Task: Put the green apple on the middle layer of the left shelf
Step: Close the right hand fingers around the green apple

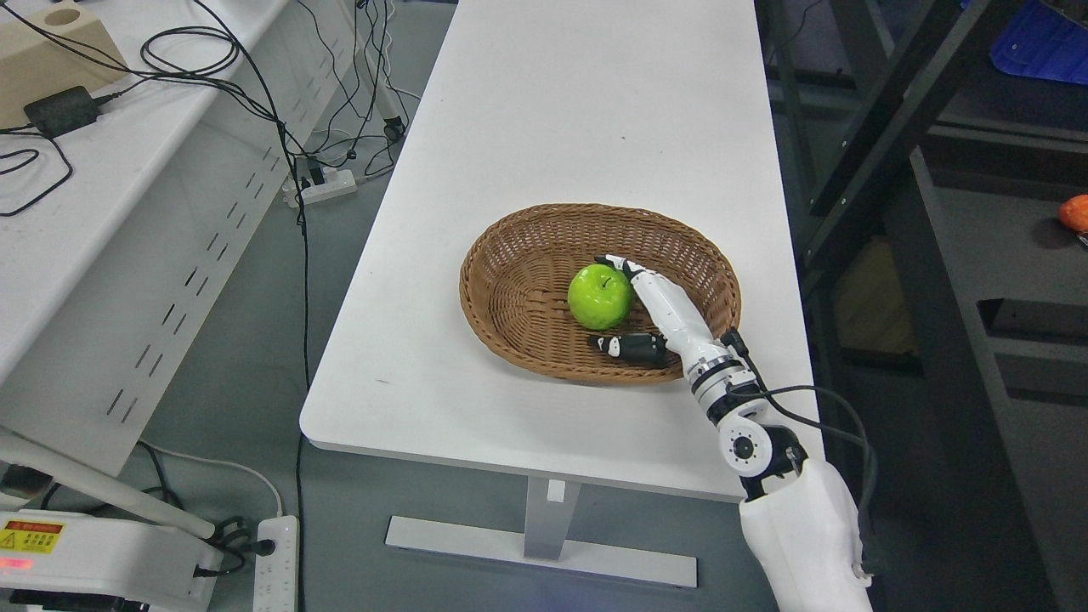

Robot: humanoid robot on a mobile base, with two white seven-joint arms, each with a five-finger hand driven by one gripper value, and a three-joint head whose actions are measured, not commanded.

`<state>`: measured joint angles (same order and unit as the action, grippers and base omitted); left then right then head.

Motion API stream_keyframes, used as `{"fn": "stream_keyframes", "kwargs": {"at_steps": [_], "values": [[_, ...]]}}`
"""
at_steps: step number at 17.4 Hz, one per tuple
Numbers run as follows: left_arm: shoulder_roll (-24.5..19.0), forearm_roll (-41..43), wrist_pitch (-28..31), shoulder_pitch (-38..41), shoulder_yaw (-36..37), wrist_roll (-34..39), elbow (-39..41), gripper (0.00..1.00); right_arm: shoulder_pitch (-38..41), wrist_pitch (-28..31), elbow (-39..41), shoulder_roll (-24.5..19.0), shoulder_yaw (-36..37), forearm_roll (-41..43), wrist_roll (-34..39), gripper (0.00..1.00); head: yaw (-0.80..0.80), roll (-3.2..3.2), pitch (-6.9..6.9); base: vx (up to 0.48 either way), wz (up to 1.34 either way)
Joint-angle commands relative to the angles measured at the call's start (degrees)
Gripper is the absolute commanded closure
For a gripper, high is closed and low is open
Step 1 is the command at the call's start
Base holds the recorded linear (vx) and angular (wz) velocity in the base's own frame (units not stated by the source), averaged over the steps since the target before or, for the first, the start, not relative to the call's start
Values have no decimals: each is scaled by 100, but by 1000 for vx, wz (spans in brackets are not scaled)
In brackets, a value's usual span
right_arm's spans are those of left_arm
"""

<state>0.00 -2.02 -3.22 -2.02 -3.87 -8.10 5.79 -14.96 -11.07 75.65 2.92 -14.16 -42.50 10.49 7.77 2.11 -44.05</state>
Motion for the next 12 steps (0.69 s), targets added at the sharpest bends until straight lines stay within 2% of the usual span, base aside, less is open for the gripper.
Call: {"fn": "stream_keyframes", "kwargs": {"at_steps": [1,3,5,6,7,9,12], "values": [[-100,0,-3,0,9,1,-8,0,2,35,-50,-72,19,-13,-3,50,0,0,0,0,0],[-100,0,-3,0,9,1,1,0,2,44,-33,-99,158,14,-11,60,0,0,0,0,0],[-100,0,-3,0,-8,1,1,0,37,35,19,-142,308,40,-72,77,0,0,0,0,0],[-100,0,-3,0,-9,1,-8,0,72,35,185,-177,457,40,-273,85,0,0,0,0,0],[-100,0,-3,0,9,1,1,0,125,26,361,-178,484,40,-423,89,0,0,0,0,0],[-100,0,-3,0,-9,1,1,0,204,26,651,-178,511,49,-503,91,0,0,0,0,0],[-100,0,-3,0,-9,1,1,0,449,-18,1414,-192,687,119,-1441,91,0,0,0,0,0]]}}
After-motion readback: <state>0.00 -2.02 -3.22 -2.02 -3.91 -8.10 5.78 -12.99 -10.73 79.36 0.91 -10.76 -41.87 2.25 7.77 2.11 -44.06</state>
